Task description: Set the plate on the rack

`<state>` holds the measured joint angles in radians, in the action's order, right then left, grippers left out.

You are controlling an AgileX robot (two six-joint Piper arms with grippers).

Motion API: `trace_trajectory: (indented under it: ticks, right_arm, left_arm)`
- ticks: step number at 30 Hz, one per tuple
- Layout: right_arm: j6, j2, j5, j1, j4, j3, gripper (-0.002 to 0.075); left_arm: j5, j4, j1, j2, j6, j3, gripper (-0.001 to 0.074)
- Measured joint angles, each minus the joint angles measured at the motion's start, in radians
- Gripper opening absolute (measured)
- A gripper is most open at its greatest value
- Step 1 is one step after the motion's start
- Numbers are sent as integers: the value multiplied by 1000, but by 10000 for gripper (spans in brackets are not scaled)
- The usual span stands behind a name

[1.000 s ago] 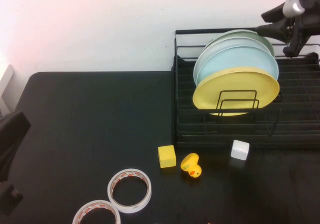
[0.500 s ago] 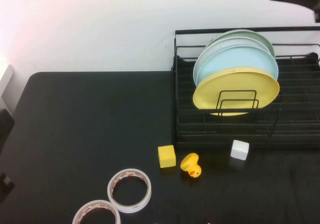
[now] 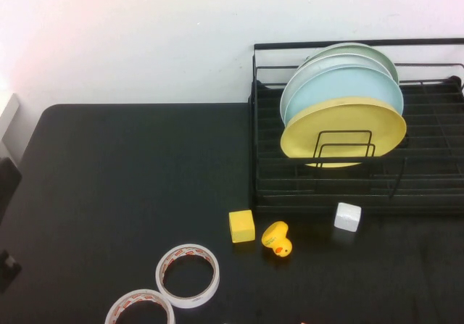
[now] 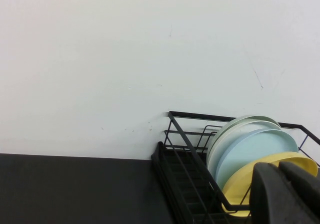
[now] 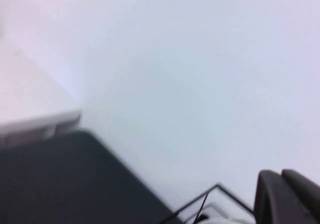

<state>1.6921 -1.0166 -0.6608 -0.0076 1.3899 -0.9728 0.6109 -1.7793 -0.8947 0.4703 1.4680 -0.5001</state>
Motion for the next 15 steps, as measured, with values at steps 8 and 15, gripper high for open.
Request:
trace_trajectory:
  ticks: [8,15]
  right_arm:
    - [82,256,39,0,75,213,4]
    - [121,483,46,0,75,315,3]
  left_arm:
    - [0,0,0,0,0,0,-2]
    - [0,0,0,0,7,0,-2]
